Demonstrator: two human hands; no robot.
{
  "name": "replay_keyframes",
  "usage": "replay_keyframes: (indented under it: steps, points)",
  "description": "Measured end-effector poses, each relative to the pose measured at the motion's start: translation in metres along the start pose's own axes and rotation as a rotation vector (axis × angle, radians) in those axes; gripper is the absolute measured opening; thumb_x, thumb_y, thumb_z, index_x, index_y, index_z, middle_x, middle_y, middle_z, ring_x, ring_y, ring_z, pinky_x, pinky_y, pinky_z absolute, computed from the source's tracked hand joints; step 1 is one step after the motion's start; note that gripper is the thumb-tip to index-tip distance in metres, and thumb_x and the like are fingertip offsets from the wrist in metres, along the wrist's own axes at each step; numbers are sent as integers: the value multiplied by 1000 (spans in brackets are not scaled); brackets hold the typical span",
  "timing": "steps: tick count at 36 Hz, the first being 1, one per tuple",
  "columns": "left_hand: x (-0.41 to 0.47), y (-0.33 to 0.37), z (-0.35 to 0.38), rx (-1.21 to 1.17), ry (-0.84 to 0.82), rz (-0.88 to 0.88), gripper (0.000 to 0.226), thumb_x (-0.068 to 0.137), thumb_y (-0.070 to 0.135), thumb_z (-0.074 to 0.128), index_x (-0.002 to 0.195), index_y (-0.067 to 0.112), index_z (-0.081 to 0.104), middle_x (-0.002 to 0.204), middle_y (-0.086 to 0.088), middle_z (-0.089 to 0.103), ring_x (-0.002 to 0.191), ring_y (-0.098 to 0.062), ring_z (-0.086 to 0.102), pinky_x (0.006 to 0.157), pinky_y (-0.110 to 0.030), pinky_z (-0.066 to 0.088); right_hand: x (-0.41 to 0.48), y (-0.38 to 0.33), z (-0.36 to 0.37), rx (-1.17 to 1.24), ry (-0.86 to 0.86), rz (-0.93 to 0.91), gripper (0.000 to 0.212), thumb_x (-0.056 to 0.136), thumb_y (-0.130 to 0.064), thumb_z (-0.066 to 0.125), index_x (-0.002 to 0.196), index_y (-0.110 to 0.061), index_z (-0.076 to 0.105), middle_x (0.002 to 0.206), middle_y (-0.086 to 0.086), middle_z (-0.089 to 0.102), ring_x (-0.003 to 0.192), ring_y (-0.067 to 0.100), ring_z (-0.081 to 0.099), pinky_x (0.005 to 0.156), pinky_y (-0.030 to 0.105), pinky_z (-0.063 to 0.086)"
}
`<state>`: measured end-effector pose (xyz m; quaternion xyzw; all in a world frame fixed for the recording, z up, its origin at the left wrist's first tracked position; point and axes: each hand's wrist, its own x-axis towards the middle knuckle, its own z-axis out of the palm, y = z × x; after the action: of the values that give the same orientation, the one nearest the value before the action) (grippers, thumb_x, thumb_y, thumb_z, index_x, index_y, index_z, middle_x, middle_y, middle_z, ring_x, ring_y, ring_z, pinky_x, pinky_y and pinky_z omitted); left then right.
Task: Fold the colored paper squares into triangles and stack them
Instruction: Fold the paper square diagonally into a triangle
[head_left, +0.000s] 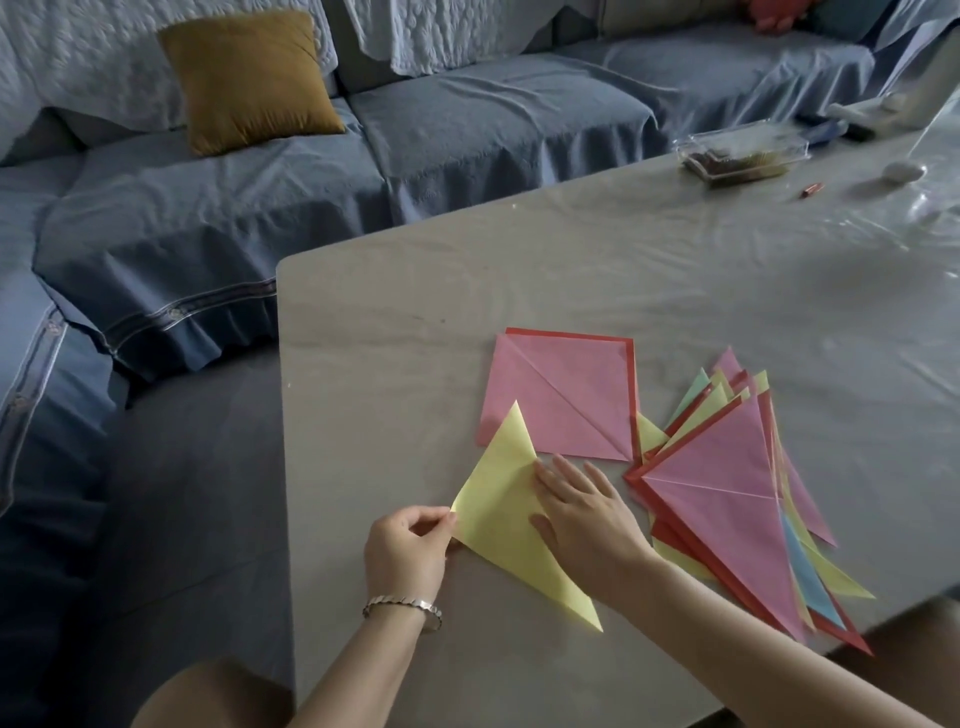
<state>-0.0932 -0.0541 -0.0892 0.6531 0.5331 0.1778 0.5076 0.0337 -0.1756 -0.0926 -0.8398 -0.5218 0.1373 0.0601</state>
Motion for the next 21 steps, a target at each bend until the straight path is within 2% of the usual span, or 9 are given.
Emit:
replay_keyframes:
  steps: [2, 5, 8, 12, 15, 17, 19, 21]
  points:
    - [1, -1, 0, 6, -1, 12, 24, 74, 8, 73, 59, 25, 65, 65, 1, 69, 62, -12, 65, 65, -29, 54, 14, 2, -1, -6, 61, -8, 55, 97, -37, 19, 144, -8, 28, 154, 1, 22, 144, 17, 6, 114, 29, -2]
    - [2, 0, -1, 8, -5, 10, 26, 73, 8, 74, 57, 27, 64, 62, 4, 68, 63, -14, 66, 67, -29, 52, 36, 4, -6, -31, 34, 19, 49, 101, -32, 26, 145, -11, 26, 154, -2, 21, 143, 15, 3, 114, 31, 1]
    - [3, -1, -1, -12, -9, -13, 23, 73, 7, 73, 59, 23, 65, 59, 3, 67, 54, -11, 63, 62, -28, 53, 56, 5, -12, -44, 34, 36, 47, 101, -31, 27, 144, -12, 29, 153, -2, 23, 143, 18, 7, 114, 32, 4]
    - [3, -3, 0, -54, -6, -44, 18, 75, 7, 71, 64, 20, 65, 57, 0, 65, 37, 0, 54, 44, -14, 46, 79, 8, -18, -43, 21, 52, 43, 102, -28, 26, 141, -15, 36, 152, -4, 25, 142, 19, 10, 113, 32, 8]
    - [2, -2, 0, -64, 7, -48, 18, 76, 8, 70, 64, 20, 63, 57, 0, 64, 34, 0, 51, 41, -10, 41, 90, 14, -22, -57, -10, 40, 42, 101, -28, 26, 141, -18, 35, 153, -8, 23, 142, 19, 9, 112, 32, 10]
    - [2, -2, 0, -72, 6, -48, 21, 75, 8, 70, 62, 21, 63, 53, 2, 64, 38, -4, 54, 46, -16, 47, 91, 21, -24, -39, -71, 28, 46, 100, -32, 32, 145, -22, 27, 155, -9, 17, 143, 19, 4, 113, 35, 6]
    - [2, -2, -1, -80, -3, -54, 23, 74, 7, 72, 60, 22, 63, 50, 4, 64, 46, -11, 59, 56, -26, 53, 87, 30, -26, -18, -119, 24, 56, 97, -41, 39, 147, -27, 18, 156, -11, 9, 144, 18, -2, 113, 39, 2]
    - [3, -2, -1, -80, -10, -56, 22, 72, 6, 73, 59, 22, 65, 51, 3, 64, 50, -13, 61, 60, -30, 54, 81, 37, -25, -14, -151, 18, 69, 92, -50, 44, 148, -28, 11, 156, -10, 2, 143, 19, -9, 113, 41, -2]
